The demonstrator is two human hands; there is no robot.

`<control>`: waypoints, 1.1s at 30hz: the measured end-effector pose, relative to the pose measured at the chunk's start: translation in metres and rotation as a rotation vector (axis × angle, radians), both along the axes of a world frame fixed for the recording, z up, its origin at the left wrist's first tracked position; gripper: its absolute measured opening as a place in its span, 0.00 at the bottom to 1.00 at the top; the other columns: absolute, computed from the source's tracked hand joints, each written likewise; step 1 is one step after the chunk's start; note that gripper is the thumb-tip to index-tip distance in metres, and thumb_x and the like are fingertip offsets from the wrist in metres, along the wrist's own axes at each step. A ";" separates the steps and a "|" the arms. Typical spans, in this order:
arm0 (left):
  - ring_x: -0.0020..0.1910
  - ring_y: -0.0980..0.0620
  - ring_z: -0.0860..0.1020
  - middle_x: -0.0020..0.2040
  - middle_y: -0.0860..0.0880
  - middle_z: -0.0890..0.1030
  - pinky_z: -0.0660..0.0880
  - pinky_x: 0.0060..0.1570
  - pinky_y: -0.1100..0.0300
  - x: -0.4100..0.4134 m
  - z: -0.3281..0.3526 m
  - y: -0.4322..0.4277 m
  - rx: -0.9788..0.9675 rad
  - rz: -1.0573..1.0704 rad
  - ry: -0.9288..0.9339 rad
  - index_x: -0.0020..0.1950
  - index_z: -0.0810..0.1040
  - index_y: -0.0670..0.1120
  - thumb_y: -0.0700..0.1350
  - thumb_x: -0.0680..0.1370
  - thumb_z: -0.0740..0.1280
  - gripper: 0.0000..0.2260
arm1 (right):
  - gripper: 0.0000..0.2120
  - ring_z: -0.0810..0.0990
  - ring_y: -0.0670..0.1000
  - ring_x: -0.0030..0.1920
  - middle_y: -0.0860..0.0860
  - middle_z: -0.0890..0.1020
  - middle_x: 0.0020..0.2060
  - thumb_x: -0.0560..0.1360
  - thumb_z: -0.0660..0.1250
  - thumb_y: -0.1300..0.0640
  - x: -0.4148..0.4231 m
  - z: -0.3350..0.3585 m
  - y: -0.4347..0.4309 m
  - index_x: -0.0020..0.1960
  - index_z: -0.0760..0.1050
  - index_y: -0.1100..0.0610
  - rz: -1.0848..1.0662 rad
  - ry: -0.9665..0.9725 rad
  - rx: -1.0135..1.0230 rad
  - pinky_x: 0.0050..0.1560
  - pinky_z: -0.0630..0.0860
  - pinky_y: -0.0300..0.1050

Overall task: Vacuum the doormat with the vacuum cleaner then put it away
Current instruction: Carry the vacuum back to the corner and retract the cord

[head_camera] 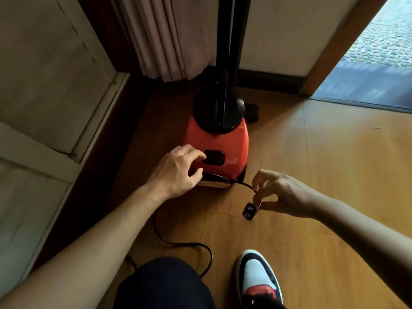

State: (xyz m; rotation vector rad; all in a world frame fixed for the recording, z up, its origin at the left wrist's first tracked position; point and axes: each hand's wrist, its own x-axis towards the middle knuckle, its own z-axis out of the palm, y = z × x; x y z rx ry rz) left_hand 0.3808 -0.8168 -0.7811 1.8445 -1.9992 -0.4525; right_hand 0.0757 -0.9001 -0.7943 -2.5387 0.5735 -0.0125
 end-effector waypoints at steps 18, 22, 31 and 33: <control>0.53 0.54 0.73 0.56 0.52 0.75 0.77 0.53 0.46 0.000 -0.029 0.019 0.006 -0.104 -0.071 0.51 0.84 0.49 0.56 0.77 0.65 0.13 | 0.14 0.84 0.50 0.55 0.50 0.85 0.58 0.81 0.67 0.53 0.045 -0.056 0.035 0.65 0.78 0.54 -0.569 -0.153 0.078 0.53 0.83 0.48; 0.52 0.55 0.73 0.55 0.55 0.74 0.76 0.54 0.50 -0.001 -0.026 0.027 0.027 -0.131 0.021 0.52 0.84 0.49 0.57 0.77 0.63 0.15 | 0.06 0.84 0.46 0.44 0.49 0.87 0.46 0.80 0.69 0.57 0.061 -0.057 0.036 0.54 0.84 0.54 -0.654 -0.250 0.107 0.45 0.83 0.46; 0.47 0.56 0.74 0.47 0.56 0.74 0.76 0.50 0.56 -0.002 -0.026 0.034 -0.031 0.013 0.078 0.51 0.75 0.49 0.58 0.76 0.64 0.14 | 0.06 0.82 0.46 0.49 0.39 0.82 0.45 0.79 0.70 0.55 0.063 -0.021 0.043 0.54 0.84 0.53 -0.540 -0.512 0.350 0.48 0.80 0.39; 0.49 0.56 0.74 0.48 0.56 0.74 0.74 0.52 0.56 -0.003 -0.024 0.035 0.006 0.013 0.111 0.53 0.73 0.50 0.58 0.75 0.63 0.14 | 0.05 0.83 0.49 0.46 0.40 0.82 0.44 0.78 0.72 0.53 0.056 -0.014 0.039 0.52 0.84 0.51 -0.430 -0.479 0.397 0.45 0.82 0.44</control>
